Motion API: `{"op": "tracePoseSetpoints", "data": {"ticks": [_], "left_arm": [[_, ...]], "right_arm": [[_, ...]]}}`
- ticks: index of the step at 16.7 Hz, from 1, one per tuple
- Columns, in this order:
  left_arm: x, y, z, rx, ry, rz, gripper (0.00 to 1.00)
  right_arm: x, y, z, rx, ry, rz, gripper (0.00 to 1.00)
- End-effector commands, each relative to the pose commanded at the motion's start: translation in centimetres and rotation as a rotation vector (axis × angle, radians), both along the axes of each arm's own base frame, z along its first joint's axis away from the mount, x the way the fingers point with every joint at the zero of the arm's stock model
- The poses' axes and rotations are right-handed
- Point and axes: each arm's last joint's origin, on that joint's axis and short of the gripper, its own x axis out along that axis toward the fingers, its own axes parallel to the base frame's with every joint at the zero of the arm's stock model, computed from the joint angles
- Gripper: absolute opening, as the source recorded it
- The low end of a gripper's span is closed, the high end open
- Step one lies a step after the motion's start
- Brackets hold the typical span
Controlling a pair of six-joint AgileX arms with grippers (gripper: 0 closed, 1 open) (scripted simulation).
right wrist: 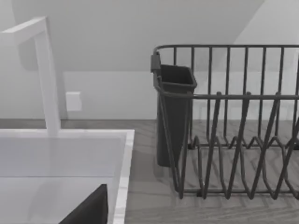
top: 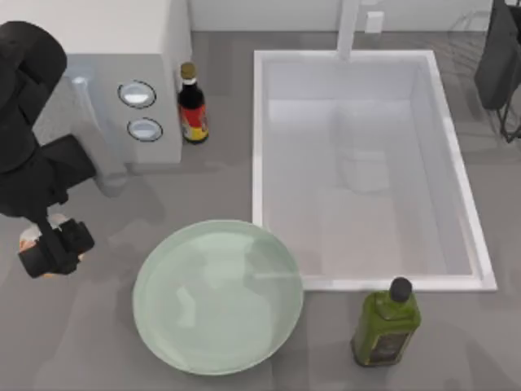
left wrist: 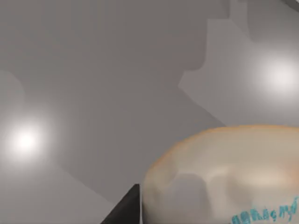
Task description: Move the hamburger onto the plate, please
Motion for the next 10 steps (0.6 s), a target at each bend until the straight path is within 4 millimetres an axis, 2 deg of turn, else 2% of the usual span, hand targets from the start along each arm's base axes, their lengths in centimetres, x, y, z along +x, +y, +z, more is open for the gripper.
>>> {"op": "tracePoseSetpoints", "data": {"ticks": [2,5,7,10], "left_arm": [[0.1,-0.4,0.0,0.001,0.003,-0.046,0.00],[0.6,-1.9,-0.2,0.004,0.011,-0.219,0.00],[0.9,-3.3,-0.3,0.006,0.016,-0.398,0.00],[1.1,-5.8,-0.7,0.006,0.029,-0.754,0.00]], "right_arm": [[0.0,0.0,0.0,0.000,0.000,0.000,1.00],[0.0,0.0,0.0,0.000,0.000,0.000,1.00],[0.0,0.0,0.0,0.000,0.000,0.000,1.00],[0.0,0.0,0.0,0.000,0.000,0.000,1.00]]}}
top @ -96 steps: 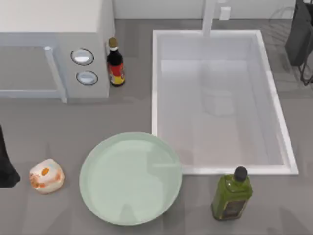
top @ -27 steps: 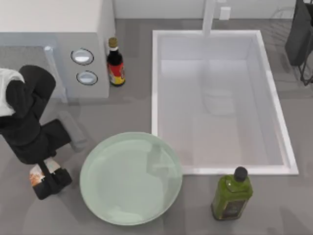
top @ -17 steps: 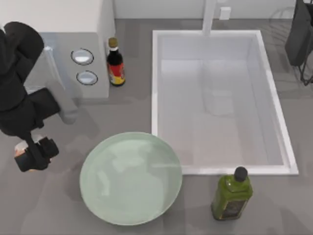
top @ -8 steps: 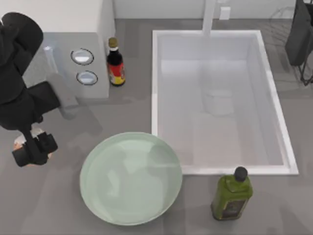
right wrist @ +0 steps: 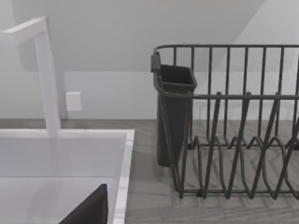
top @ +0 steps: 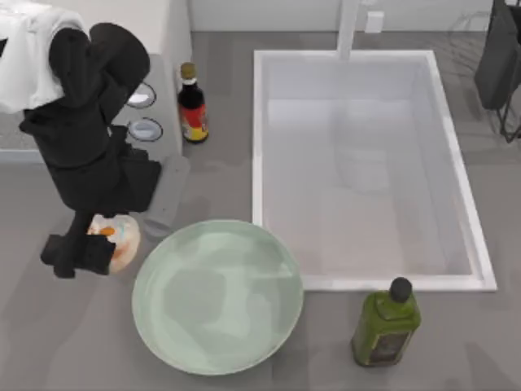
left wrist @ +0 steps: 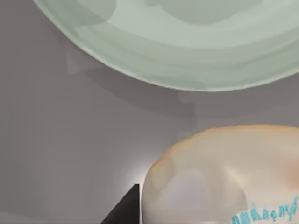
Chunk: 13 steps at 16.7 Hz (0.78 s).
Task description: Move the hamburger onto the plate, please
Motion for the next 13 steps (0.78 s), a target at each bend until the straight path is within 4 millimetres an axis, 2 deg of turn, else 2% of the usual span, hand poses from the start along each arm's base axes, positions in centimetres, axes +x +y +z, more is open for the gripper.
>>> {"op": "tracePoseSetpoints", "data": {"ticks": [5,8,11,13], "left_arm": [[-0.6,-4.7,-1.1,-0.011,0.036,-0.675,0.00],[-1.3,-7.3,-1.5,-0.024,0.039,-1.019,0.00],[-1.9,-9.2,-1.4,-0.031,0.017,-1.263,0.00],[-2.3,-10.0,-1.2,-0.033,-0.002,-1.359,0.00]], "right_arm": [[0.0,0.0,0.0,0.000,0.000,0.000,1.00],[0.0,0.0,0.0,0.000,0.000,0.000,1.00],[0.0,0.0,0.0,0.000,0.000,0.000,1.00],[0.0,0.0,0.0,0.000,0.000,0.000,1.00]]}}
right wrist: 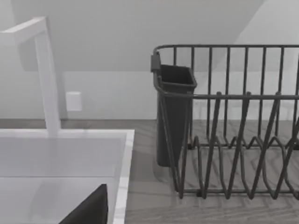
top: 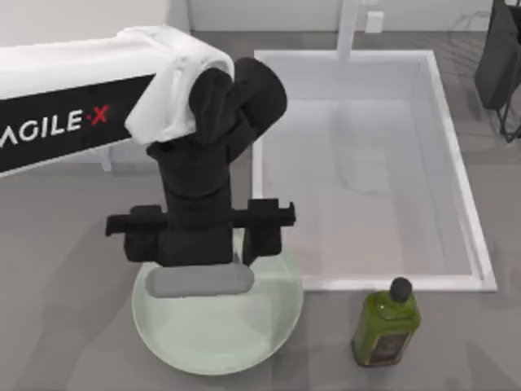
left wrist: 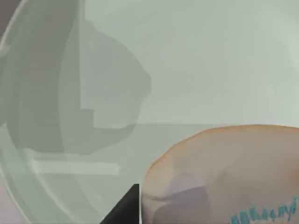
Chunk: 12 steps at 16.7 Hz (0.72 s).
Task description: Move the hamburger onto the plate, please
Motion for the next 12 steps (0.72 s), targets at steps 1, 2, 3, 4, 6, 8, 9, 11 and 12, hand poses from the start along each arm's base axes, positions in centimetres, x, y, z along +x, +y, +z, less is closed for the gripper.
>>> {"op": "tracePoseSetpoints", "data": {"ticks": [1,2,3,4,6,8,9,11,12], "left_arm": [[-0.1,-0.2,0.1,-0.004,-0.005,-0.028,0.00],[-0.2,-0.3,0.1,-0.006,-0.008,-0.042,0.00],[-0.2,-0.3,0.1,-0.006,-0.008,-0.042,0.00],[-0.2,-0.3,0.1,-0.006,-0.008,-0.042,0.00],[-0.1,-0.2,0.1,-0.005,-0.006,-0.038,0.00],[-0.2,-0.3,-0.4,-0.005,-0.005,-0.044,0.00],[-0.1,-0.3,-1.0,-0.007,-0.008,-0.044,0.00],[0.0,-0.4,-2.5,-0.009,-0.012,-0.040,0.00],[0.0,-0.4,-3.3,-0.009,-0.012,-0.040,0.00]], "right_arm": [[0.0,0.0,0.0,0.000,0.000,0.000,1.00],[0.0,0.0,0.0,0.000,0.000,0.000,1.00],[0.0,0.0,0.0,0.000,0.000,0.000,1.00],[0.0,0.0,0.0,0.000,0.000,0.000,1.00],[0.0,0.0,0.0,0.000,0.000,0.000,1.00],[0.0,0.0,0.0,0.000,0.000,0.000,1.00],[0.0,0.0,0.0,0.000,0.000,0.000,1.00],[0.0,0.0,0.0,0.000,0.000,0.000,1.00],[0.0,0.0,0.0,0.000,0.000,0.000,1.00]]}}
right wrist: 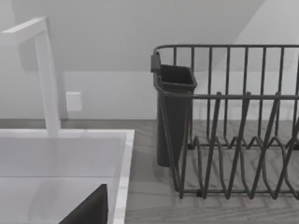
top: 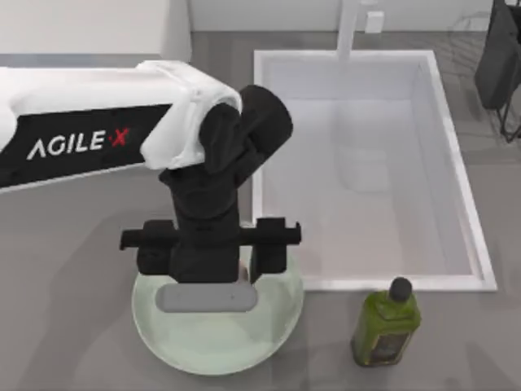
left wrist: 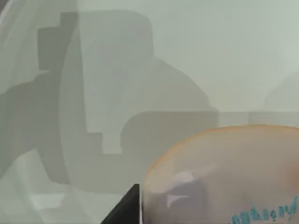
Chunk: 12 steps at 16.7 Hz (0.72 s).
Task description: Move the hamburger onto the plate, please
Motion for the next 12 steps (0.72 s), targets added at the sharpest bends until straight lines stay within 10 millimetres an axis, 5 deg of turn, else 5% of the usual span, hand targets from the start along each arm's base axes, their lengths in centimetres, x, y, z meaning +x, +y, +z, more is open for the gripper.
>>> {"op": "tracePoseSetpoints", "data": {"ticks": [6,12], "left_arm": [[-0.09,0.00,-1.09,0.003,0.003,-0.002,0.00],[-0.09,0.00,-1.09,0.003,0.003,-0.002,0.45]], "right_arm": [[0.00,0.00,0.00,0.000,0.000,0.000,1.00],[0.00,0.00,0.00,0.000,0.000,0.000,1.00]]}}
